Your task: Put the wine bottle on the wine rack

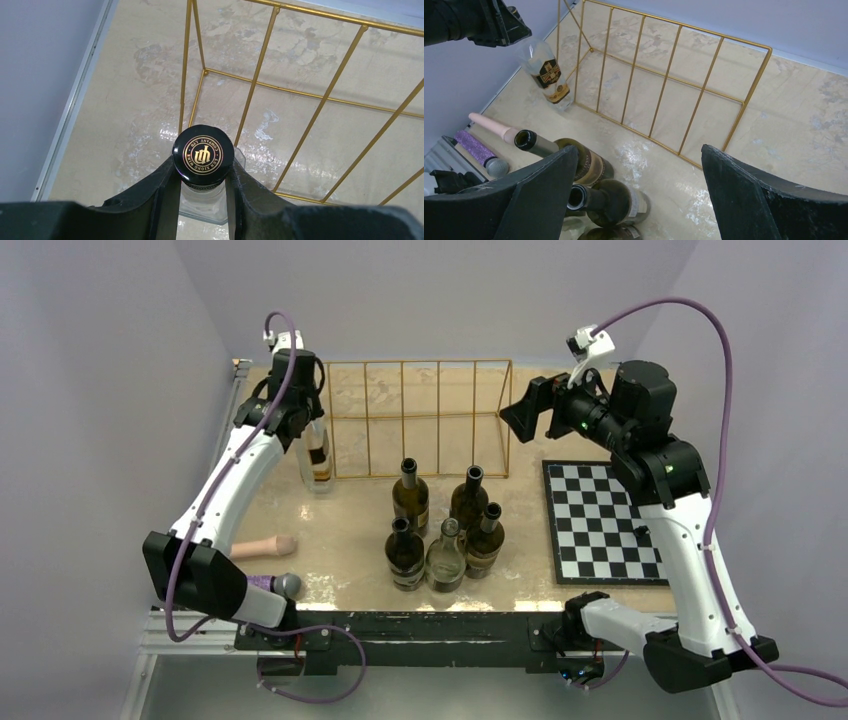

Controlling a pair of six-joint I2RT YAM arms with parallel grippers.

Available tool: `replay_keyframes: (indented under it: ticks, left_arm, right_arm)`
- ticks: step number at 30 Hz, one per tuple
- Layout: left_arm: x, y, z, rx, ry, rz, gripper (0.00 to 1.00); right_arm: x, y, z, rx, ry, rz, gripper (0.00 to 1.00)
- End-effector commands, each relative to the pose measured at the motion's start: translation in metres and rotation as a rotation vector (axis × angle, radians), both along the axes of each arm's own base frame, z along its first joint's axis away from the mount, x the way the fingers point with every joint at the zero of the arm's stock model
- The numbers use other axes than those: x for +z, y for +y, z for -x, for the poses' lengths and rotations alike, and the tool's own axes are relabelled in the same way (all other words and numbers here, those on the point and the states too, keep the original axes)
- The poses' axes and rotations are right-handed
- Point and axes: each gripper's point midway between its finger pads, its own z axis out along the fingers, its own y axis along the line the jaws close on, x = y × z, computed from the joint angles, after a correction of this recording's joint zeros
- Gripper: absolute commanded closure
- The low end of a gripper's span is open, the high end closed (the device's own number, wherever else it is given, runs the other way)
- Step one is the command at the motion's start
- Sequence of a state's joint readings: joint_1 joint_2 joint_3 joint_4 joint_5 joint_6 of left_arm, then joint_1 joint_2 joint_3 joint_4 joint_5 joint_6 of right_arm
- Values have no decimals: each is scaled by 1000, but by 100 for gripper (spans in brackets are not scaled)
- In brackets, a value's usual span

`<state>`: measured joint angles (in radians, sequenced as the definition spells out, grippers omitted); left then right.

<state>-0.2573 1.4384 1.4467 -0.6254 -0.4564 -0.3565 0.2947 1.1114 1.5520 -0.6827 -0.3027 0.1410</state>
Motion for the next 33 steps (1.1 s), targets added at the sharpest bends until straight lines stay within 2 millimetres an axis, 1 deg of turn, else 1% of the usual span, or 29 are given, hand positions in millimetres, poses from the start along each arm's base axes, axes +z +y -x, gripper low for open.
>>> replay_keyframes:
  ticks: [1,7,10,19,25,28,33]
  left_arm:
    - [59,3,-23,37,-185,55,100]
    - [59,3,-38,33,-165,33,100]
    - [54,4,-45,29,-147,21,100]
    - [25,4,-51,22,-58,9,100]
    - [12,4,-56,18,-19,18,100]
    - [10,5,-64,7,-12,36,100]
    - [7,8,-85,-2,-22,44,99]
  right_arm:
    - [8,-5,2,-25,-43,0,2]
    - [4,-8,1,-37,-39,9,2]
    - [2,-8,1,-39,-35,9,2]
    - [-5,-8,-3,-50,-21,13,2]
    - [-9,-7,-7,-53,-7,11,2]
    - [-11,-6,-9,-55,4,5,2]
    - [-11,0,-13,-40,27,-13,2]
